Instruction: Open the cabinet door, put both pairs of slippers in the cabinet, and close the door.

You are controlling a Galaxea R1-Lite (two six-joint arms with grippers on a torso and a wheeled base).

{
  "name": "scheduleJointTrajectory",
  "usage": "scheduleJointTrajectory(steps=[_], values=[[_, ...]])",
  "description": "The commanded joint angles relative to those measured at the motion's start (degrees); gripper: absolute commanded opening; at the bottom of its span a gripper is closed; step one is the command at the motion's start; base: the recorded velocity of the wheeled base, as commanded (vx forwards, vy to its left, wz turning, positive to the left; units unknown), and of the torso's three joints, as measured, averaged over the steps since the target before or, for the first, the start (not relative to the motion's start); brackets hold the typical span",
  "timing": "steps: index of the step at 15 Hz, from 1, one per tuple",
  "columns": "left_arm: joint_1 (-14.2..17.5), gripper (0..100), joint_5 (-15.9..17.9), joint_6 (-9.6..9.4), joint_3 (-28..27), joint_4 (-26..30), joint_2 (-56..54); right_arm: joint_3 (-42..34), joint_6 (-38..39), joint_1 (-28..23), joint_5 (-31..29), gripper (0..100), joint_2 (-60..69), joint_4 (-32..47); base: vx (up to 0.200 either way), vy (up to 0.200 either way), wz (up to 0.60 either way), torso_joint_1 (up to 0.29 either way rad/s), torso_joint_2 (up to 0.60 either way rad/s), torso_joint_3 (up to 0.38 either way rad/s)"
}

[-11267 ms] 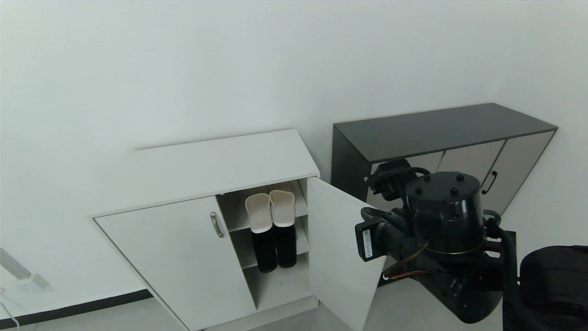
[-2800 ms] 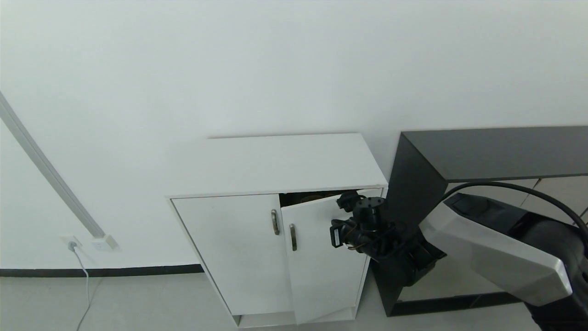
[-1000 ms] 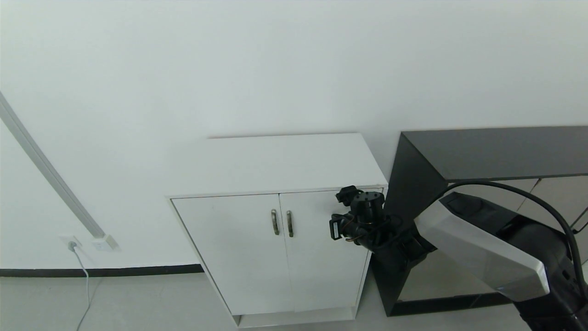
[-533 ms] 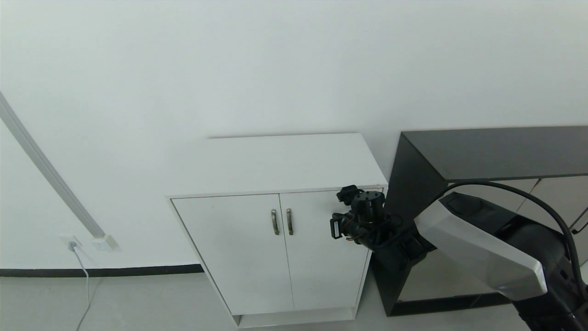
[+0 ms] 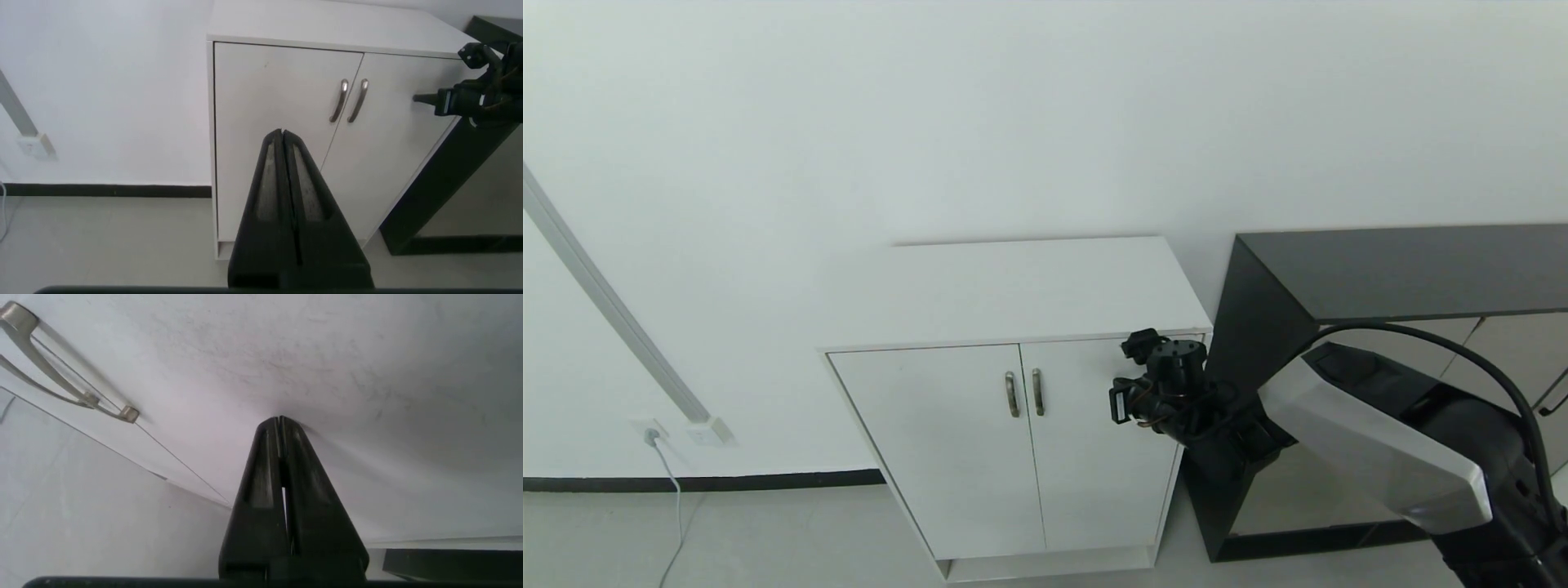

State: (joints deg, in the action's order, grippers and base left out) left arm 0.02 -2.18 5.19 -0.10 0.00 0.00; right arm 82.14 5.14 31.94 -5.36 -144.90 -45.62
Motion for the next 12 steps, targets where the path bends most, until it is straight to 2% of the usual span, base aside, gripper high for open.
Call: scheduleJointTrajectory(steps=[1, 7, 12], values=[[0.1, 0, 0.0, 0.08, 0.0, 0.0, 0.0, -3.8, 0.1, 0.6, 0.0, 0, 2.8, -0.8, 0.000, 0.000, 0.00, 0.000, 0.00, 0.000], [0.0, 0, 0.0, 0.08, 0.0, -0.1, 0.1, -20.2, 0.1, 2.6, -3.7, 0, 16.6, -5.7, 0.000, 0.000, 0.00, 0.000, 0.00, 0.000], [0.1, 0, -0.1, 0.08, 0.0, 0.0, 0.1, -34.9, 0.0, 0.1, -9.8, 0, 28.1, -9.3, 0.000, 0.000, 0.00, 0.000, 0.00, 0.000]])
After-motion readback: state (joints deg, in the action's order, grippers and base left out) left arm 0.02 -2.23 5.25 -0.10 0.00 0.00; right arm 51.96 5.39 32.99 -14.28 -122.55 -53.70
